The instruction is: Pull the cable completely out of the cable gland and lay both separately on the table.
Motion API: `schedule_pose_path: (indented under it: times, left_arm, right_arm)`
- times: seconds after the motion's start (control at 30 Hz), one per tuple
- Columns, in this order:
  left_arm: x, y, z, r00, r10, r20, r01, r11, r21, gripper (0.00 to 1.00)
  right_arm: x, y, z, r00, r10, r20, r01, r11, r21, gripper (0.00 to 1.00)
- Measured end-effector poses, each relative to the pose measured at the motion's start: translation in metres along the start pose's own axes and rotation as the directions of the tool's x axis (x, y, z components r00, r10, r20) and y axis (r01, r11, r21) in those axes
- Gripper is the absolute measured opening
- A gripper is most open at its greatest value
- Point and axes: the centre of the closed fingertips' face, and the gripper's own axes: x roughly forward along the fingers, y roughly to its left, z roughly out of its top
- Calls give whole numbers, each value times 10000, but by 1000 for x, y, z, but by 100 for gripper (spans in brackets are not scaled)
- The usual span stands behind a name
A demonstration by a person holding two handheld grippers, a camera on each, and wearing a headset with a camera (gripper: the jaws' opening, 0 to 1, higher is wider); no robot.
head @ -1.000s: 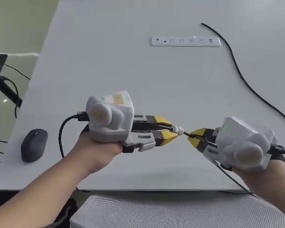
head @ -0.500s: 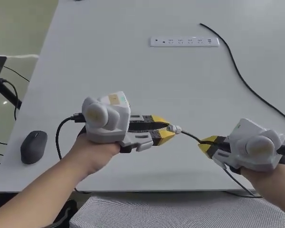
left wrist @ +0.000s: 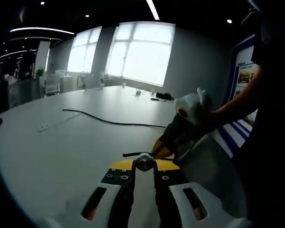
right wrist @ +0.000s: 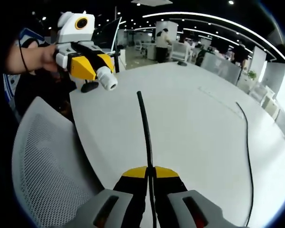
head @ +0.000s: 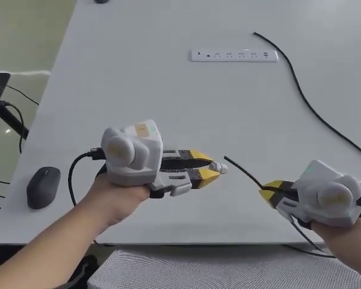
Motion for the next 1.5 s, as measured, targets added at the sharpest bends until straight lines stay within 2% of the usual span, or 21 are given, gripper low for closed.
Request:
schedule_pose_path:
  times: [0.3,0.57,0.8,1.0,1.17,1.27,1.37,1.5]
  left_arm:
    - [2,1,-6,10000,17,24,-17,10000,-92,15]
    - [2,4,-17,10000,63,40,-62,9998,-205,15]
    - [-1,8,-26,9996,176,222,-170,9995,-274,15]
    - [-5,12,-43,9990,344,270,-332,9984,-454,15]
    - [-9,13,-56,9985,485,260,-472,9976,-504,15]
    - [-13,20,-70,9970,759,175,-747,9951,-640,15]
    - [-17,24,-81,9952,973,91,-964,9926,-740,15]
    - [-23,29,-98,9915,1287,-172,-1298,9856,-1084,16]
  right_arm:
    - [1,-7,6,9998,19,-210,-26,9993,-370,0]
    - [0,-16,32,10000,21,8,-20,9984,-569,0]
    - [9,-21,54,9999,152,44,-148,9957,-914,0]
    - [24,-20,70,9994,340,-54,-344,9914,-1259,0]
    - [41,-19,80,9990,299,-326,-349,9851,-1685,0]
    - [54,-17,86,9982,287,-518,-371,9847,-1701,0]
    - [66,-13,89,9963,243,-828,-415,9763,-2122,0]
    - [83,-2,100,9952,430,-880,-641,9651,-2538,0]
